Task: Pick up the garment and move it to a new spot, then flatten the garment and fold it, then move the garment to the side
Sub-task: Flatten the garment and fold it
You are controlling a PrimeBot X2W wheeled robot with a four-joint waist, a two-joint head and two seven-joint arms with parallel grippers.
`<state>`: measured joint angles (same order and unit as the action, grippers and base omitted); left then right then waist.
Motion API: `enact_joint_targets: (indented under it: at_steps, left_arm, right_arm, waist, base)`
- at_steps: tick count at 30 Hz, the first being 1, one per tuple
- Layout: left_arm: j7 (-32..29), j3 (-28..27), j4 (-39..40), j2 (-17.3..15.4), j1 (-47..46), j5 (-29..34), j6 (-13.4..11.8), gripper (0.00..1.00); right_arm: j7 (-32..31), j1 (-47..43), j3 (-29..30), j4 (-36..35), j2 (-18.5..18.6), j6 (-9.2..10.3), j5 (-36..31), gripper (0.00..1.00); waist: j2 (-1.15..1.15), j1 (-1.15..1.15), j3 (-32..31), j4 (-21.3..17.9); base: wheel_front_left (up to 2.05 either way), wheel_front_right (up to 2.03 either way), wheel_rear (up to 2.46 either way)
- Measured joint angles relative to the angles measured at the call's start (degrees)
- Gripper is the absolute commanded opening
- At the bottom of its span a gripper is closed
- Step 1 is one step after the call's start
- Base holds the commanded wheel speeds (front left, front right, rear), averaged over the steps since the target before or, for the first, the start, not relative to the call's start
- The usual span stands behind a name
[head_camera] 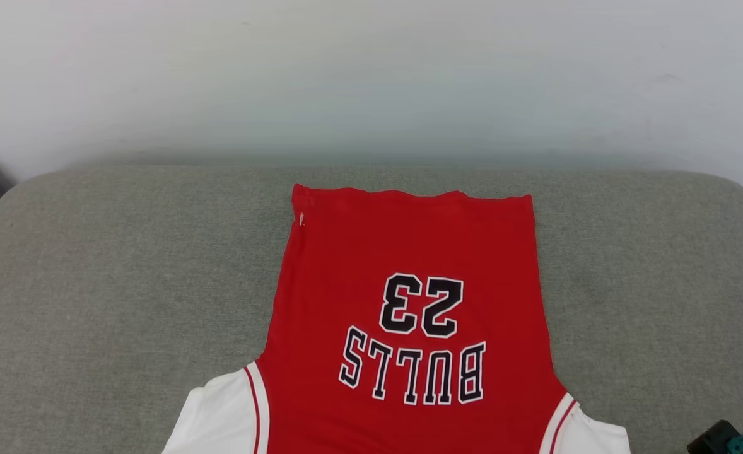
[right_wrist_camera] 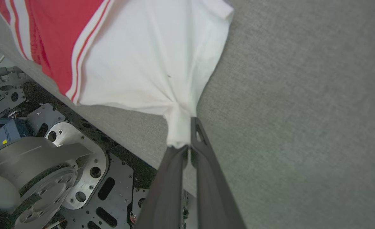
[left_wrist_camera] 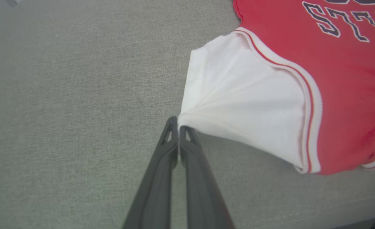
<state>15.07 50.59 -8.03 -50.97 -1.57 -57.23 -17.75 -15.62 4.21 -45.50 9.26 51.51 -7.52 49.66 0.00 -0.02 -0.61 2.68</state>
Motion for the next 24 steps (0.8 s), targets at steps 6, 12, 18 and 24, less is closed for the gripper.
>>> enact_joint_targets:
  at_steps: [6,12,18,24]
  left_arm:
    - [-0.19,0.57,1.76,0.05,2.96,-0.93,-0.99,0.0]
    - [-0.19,0.86,1.89,1.35,2.52,0.34,-1.36,0.0]
    - [-0.18,-0.13,2.31,2.14,0.24,2.52,-1.44,0.0]
    - [-0.14,-1.19,4.32,2.97,-2.92,6.15,-1.94,0.0]
  right_arm:
    - [-7.36,-7.12,4.2,-7.13,3.75,0.01,3.6,0.0]
    - [-9.65,-9.15,11.1,-9.23,3.18,0.0,1.35,1.0]
    - [-8.59,-6.73,22.47,-11.55,1.4,0.01,-2.66,1.0]
    - [-7.98,3.07,32.51,-14.28,-0.22,0.01,-8.22,1.0]
  waist:
    - [0.0,0.0,-0.46,1.04]
    - [0.0,0.01,0.04,1.39]
    - [0.0,0.02,1.57,1.45]
    - [0.0,0.02,4.96,2.22]
  base:
    - [0.0,0.0,0.0]
    - [0.0,0.0,0.0]
    - [0.0,0.0,0.0]
    - [0.0,0.0,0.0]
